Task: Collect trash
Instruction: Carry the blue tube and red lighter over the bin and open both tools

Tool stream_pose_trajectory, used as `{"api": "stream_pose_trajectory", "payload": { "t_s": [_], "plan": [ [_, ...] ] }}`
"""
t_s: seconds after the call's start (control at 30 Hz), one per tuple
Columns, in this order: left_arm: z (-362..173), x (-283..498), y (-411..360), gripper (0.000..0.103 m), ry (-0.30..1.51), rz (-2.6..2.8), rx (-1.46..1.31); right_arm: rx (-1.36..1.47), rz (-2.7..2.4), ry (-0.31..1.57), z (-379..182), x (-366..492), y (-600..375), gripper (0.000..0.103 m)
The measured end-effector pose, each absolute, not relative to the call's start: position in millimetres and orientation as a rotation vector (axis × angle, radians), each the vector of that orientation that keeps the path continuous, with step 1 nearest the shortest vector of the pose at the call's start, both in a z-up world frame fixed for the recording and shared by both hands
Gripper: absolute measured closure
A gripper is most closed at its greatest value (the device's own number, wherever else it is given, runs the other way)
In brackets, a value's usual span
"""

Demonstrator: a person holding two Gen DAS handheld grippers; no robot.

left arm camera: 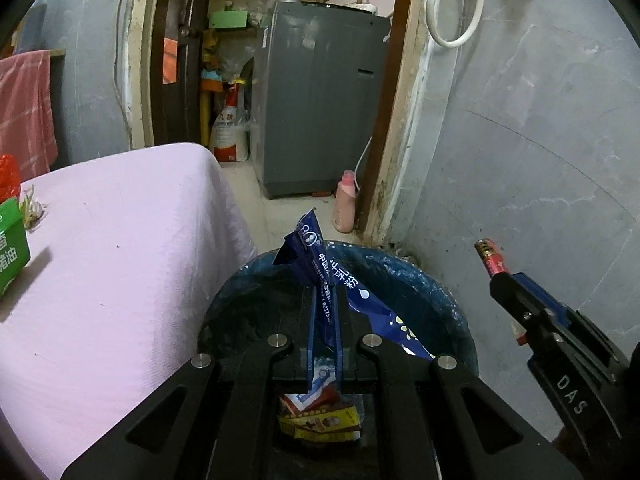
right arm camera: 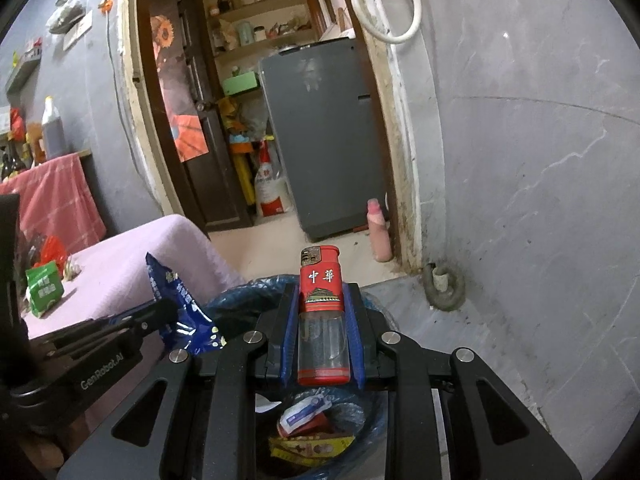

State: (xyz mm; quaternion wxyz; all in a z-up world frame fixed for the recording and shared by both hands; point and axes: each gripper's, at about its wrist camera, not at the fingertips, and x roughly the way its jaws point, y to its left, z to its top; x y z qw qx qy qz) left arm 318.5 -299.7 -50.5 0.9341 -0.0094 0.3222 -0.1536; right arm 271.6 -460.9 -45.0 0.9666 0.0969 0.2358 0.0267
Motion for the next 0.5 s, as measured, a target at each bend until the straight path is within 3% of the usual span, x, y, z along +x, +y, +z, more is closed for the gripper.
{"api": "stream_pose_trajectory", "payload": {
  "t_s": [0.5],
  "plan": [
    [-51.5, 319.2, -299.0, 0.095, 0.673, -0.329, -0.007, 0.201, 0.054, 0.520, -53.5, 278.2, -458.1, 0.081]
  ]
}}
